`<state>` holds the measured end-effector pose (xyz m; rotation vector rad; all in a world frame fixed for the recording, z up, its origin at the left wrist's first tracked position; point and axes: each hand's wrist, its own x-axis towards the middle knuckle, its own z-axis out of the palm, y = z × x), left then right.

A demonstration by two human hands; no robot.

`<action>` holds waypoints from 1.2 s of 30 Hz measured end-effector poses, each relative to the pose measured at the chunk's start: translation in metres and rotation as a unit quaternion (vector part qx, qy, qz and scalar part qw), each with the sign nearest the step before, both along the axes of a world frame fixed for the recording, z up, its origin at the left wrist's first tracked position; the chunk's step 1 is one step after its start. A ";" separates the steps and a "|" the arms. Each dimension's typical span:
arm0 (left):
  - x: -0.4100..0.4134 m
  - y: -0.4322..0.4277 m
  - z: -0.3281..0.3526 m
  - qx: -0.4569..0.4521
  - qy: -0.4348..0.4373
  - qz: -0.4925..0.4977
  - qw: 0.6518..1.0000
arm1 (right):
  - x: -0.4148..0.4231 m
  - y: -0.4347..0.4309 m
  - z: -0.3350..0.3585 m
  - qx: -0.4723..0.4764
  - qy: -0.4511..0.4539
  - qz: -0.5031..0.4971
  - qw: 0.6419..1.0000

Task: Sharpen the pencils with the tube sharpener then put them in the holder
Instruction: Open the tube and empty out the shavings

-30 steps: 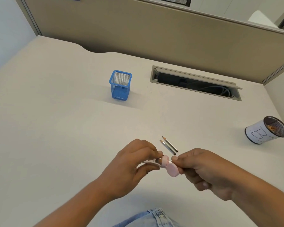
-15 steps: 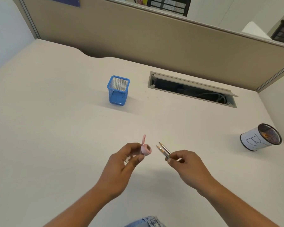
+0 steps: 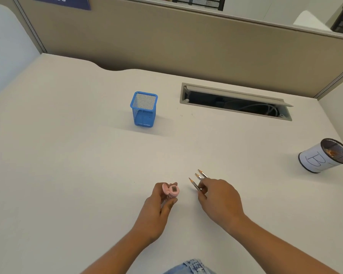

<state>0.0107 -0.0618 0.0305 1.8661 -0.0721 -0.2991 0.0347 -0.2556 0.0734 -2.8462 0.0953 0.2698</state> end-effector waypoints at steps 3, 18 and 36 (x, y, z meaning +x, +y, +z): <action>0.001 0.000 -0.003 0.006 0.002 -0.008 1.000 | 0.004 0.000 -0.005 -0.011 0.000 0.004 1.000; 0.002 0.003 -0.009 -0.062 0.042 0.020 0.997 | 0.014 -0.006 -0.018 -0.048 0.005 0.037 0.998; -0.003 -0.004 0.061 -0.064 -0.001 -0.081 0.995 | 0.001 -0.019 0.090 0.448 0.054 0.007 0.892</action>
